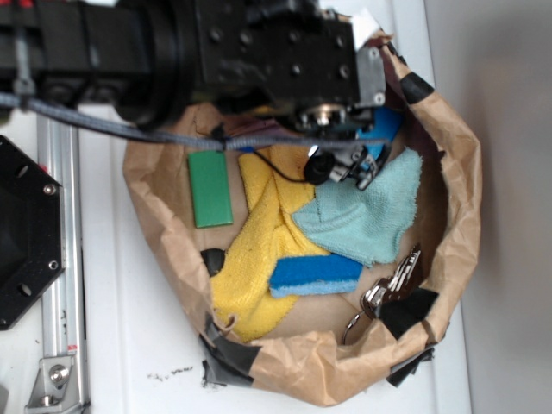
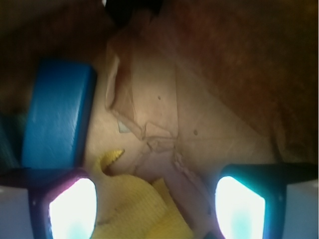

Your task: Grab the blue block.

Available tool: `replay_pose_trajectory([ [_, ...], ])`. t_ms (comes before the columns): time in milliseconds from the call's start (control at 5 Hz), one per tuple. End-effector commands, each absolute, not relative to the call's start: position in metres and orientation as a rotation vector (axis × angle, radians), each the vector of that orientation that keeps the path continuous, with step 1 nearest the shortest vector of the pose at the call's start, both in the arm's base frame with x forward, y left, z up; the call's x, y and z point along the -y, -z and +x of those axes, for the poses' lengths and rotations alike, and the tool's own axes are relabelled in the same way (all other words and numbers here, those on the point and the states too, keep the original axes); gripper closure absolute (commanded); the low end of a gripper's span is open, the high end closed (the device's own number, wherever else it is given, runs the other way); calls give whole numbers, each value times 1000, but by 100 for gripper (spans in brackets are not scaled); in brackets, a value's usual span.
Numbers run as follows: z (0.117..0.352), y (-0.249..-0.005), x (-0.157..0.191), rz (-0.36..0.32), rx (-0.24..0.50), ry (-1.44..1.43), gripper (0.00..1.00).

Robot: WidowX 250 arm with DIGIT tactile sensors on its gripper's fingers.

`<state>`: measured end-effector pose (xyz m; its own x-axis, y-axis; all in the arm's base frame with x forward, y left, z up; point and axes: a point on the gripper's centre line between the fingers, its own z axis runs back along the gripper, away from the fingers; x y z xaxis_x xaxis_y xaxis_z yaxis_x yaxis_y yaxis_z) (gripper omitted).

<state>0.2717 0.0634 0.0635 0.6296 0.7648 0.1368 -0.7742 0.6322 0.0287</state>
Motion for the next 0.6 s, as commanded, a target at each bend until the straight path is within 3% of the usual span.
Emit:
replay_pose_trajectory([
  [0, 307, -53, -70, 30, 167, -909, 0],
  [400, 330, -42, -62, -9, 153, -874, 0],
])
